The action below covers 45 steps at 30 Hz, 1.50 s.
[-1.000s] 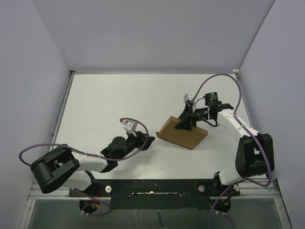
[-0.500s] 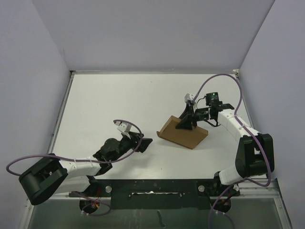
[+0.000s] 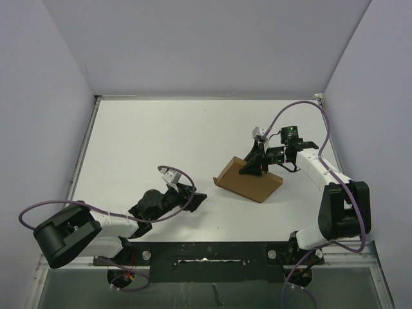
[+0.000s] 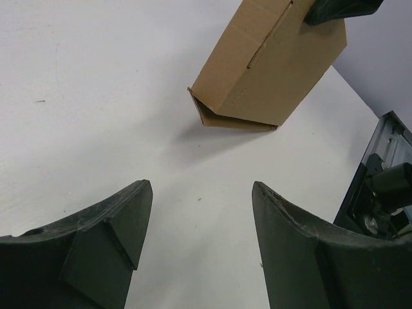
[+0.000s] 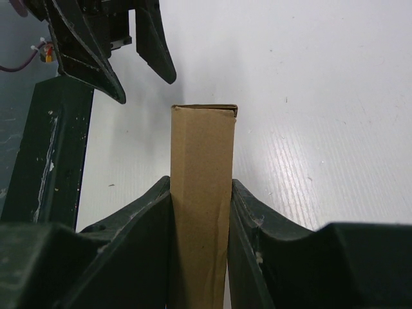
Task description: Fold the paper box
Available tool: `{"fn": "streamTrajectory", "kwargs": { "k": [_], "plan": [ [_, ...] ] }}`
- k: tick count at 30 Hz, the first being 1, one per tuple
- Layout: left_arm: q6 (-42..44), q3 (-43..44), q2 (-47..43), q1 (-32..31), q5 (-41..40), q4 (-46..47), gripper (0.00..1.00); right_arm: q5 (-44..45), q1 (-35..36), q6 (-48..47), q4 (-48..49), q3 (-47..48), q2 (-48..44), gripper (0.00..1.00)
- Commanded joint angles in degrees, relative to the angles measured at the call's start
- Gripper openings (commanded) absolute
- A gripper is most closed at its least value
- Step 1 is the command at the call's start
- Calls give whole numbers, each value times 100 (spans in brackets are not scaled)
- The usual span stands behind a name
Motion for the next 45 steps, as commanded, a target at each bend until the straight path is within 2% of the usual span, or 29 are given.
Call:
{"fn": "streamTrajectory", "kwargs": {
  "k": [1,11,20,31,45],
  "plan": [
    [171,12,293,-47,120,903,62,-352,-37,-13,103,22,-202,19],
    [279,46,630,-108,127,1333,62,-272,10,-6,98,42,-172,19],
    [166,-183,1487,-158,100,2616,62,-232,22,30,152,24,-121,19],
    [49,-93,1878,-160,-42,2864,58,-251,58,82,177,20,-158,19],
    [141,682,2579,-178,5,2873,54,-251,111,96,195,15,-154,19]
  ]
}}
